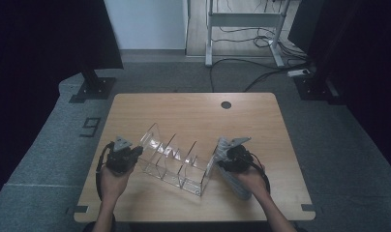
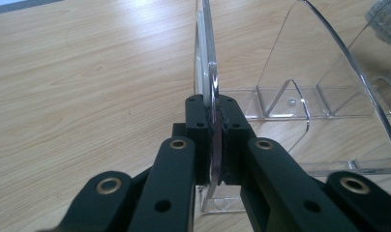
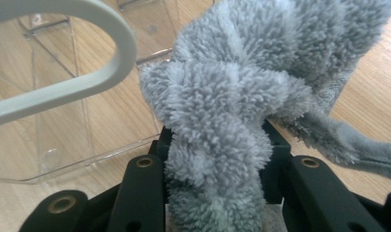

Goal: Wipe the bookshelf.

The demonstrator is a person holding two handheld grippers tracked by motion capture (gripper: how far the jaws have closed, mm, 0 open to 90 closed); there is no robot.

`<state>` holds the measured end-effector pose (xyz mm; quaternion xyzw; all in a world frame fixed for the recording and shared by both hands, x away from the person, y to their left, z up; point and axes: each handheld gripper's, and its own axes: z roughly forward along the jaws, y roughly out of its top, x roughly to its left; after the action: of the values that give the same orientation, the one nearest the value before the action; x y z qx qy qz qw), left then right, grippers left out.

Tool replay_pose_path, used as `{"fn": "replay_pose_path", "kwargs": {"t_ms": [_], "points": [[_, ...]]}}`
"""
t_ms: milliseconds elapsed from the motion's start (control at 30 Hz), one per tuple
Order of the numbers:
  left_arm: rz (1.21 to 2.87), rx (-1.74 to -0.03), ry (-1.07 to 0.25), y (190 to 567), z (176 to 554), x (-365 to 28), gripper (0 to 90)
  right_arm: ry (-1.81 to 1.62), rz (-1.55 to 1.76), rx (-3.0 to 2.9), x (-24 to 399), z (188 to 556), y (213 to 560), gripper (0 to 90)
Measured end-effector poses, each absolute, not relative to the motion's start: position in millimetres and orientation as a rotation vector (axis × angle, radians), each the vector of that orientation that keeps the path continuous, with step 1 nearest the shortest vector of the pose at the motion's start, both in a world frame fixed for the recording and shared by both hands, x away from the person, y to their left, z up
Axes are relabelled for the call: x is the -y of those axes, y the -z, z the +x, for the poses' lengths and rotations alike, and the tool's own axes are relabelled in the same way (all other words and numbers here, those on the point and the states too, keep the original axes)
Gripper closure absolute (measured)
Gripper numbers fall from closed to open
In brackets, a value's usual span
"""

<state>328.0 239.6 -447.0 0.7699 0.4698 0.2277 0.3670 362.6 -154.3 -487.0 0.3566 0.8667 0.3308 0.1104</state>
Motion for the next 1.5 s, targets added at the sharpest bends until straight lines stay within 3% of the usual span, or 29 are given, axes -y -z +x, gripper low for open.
{"fn": "replay_pose_path", "kwargs": {"t_ms": [667,1500], "points": [[1.972,-1.210,-0.585,448,328,-239,85.7,-0.835,1.066,-2.592,145,375,519,62.2],[1.965,-1.248,-0.596,447,328,-236,86.0,-0.871,0.969,-2.676,136,347,512,61.6]]}}
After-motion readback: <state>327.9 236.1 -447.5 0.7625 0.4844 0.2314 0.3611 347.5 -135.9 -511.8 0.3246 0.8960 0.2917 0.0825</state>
